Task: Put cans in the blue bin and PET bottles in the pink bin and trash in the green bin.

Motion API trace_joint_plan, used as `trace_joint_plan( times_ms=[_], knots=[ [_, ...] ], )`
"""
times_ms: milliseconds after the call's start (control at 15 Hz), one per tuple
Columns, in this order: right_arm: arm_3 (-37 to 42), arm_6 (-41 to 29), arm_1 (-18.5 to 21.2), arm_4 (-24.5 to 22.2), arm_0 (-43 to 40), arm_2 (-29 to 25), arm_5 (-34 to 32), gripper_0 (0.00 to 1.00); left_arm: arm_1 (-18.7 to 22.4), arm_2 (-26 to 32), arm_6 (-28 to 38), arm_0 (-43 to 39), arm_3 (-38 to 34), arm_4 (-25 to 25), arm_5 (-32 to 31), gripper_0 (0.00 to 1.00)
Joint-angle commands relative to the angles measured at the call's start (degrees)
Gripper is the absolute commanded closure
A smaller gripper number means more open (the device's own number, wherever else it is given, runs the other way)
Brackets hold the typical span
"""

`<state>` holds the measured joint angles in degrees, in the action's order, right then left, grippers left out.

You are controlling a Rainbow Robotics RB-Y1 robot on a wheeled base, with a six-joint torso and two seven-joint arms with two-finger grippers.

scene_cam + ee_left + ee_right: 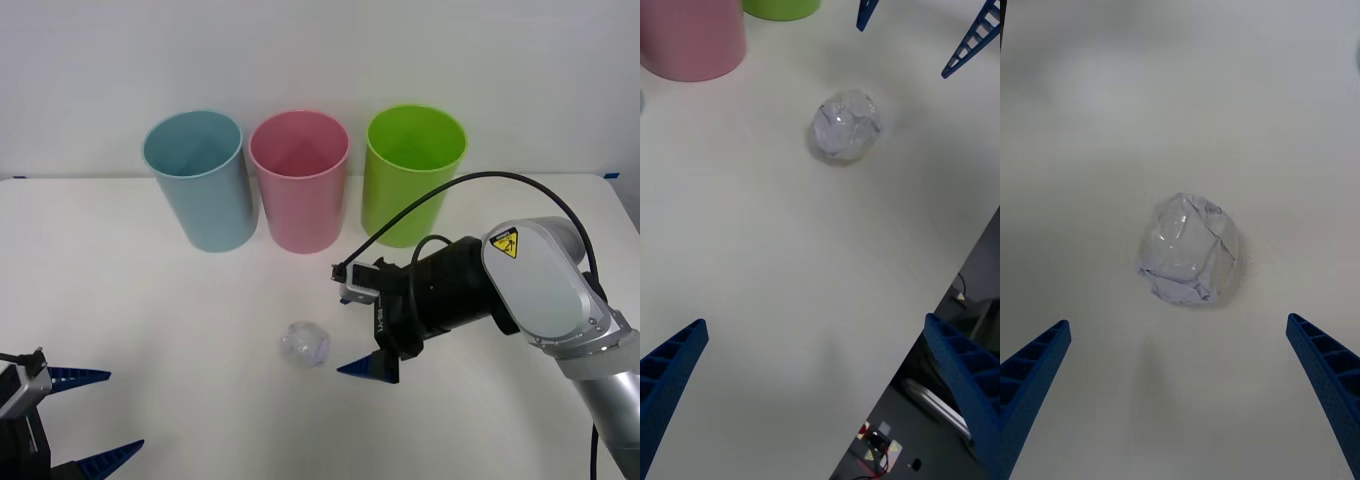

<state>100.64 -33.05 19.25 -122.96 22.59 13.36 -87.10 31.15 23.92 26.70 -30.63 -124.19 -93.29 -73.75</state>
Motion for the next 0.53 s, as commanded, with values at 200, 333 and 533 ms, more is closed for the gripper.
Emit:
trace_joint_plan(
  times_ms=[200,333,533],
  knots=[
    [0.0,0.0,0.0,0.0,0.0,0.0,0.0,0.0,0.0,-0.5,-9.9,0.3,6.9,7.6,1.7,0.0],
    [0.0,0.0,0.0,0.0,0.0,0.0,0.0,0.0,0.1,-0.5,-11.9,0.5,8.6,9.9,1.7,0.0],
    [0.0,0.0,0.0,0.0,0.0,0.0,0.0,0.0,0.1,-0.5,-13.7,0.0,9.2,12.4,1.8,0.0]
  ],
)
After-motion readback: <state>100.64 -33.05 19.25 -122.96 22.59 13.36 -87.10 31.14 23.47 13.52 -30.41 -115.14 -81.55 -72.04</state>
